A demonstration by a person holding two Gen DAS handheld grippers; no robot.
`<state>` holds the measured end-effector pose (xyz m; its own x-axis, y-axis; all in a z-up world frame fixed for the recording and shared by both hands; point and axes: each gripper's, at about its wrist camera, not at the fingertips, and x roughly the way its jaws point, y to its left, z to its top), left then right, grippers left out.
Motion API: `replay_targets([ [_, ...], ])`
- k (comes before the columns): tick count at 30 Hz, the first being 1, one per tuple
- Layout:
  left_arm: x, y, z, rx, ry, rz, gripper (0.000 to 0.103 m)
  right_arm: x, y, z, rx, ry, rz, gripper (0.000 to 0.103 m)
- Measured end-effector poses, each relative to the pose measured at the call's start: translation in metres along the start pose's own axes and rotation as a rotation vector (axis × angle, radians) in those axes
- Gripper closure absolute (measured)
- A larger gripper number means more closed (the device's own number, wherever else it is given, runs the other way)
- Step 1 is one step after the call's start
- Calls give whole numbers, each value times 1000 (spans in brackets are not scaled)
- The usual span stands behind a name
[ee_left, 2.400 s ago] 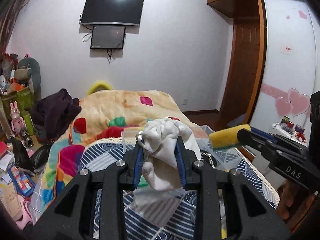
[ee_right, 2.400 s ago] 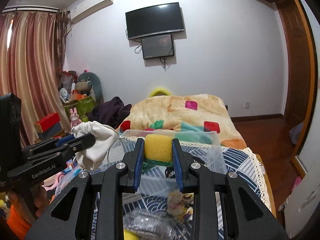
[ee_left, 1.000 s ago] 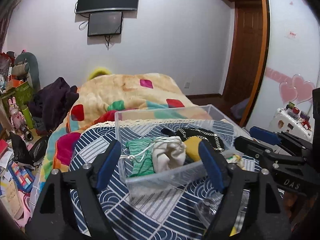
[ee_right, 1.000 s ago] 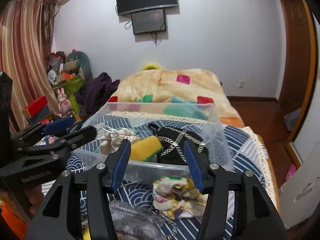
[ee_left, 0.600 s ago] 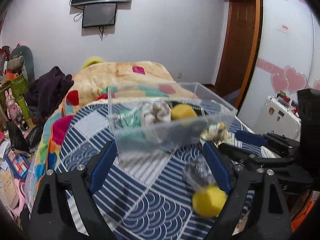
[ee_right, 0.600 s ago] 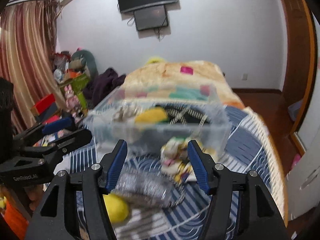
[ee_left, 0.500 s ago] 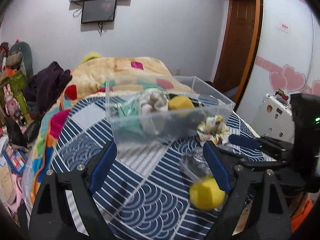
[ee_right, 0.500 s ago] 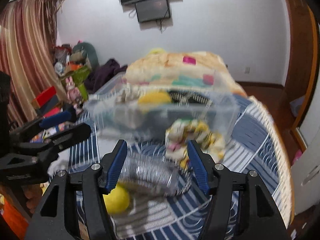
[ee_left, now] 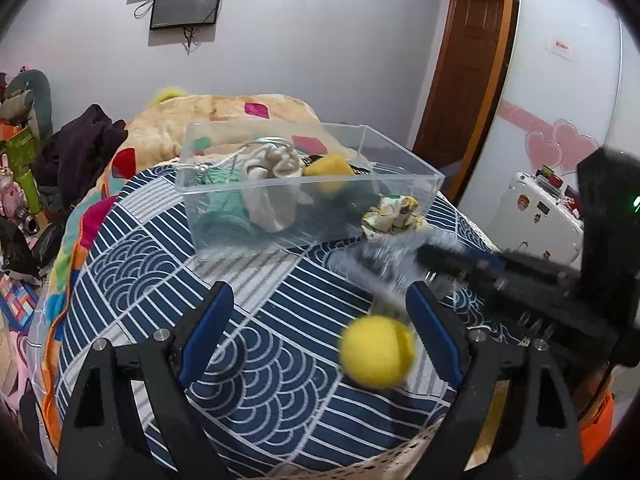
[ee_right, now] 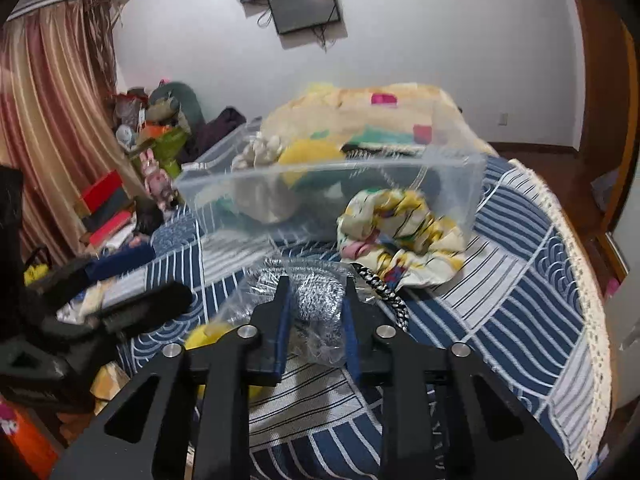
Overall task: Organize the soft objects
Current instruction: 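Grasp a yellow ball with the left tool while the right tool grasps the silver bag, then drop the yellow ball into the box with the left tool while the right tool drops the silver bag in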
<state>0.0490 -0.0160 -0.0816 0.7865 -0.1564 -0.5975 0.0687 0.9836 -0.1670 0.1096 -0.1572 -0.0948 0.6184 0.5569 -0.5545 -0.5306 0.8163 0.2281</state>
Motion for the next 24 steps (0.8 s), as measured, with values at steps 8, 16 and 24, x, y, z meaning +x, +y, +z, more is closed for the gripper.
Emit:
replay_targets([
  [8, 24, -18, -15, 32, 75, -28, 18, -36, -12, 10, 38, -119, -35, 84],
  [16, 32, -22, -22, 38, 114, -107, 59, -36, -17, 8, 52, -130, -57, 84],
  [24, 13, -13, -8, 39, 39, -40, 60, -39, -13, 12, 42, -143, -59, 84],
])
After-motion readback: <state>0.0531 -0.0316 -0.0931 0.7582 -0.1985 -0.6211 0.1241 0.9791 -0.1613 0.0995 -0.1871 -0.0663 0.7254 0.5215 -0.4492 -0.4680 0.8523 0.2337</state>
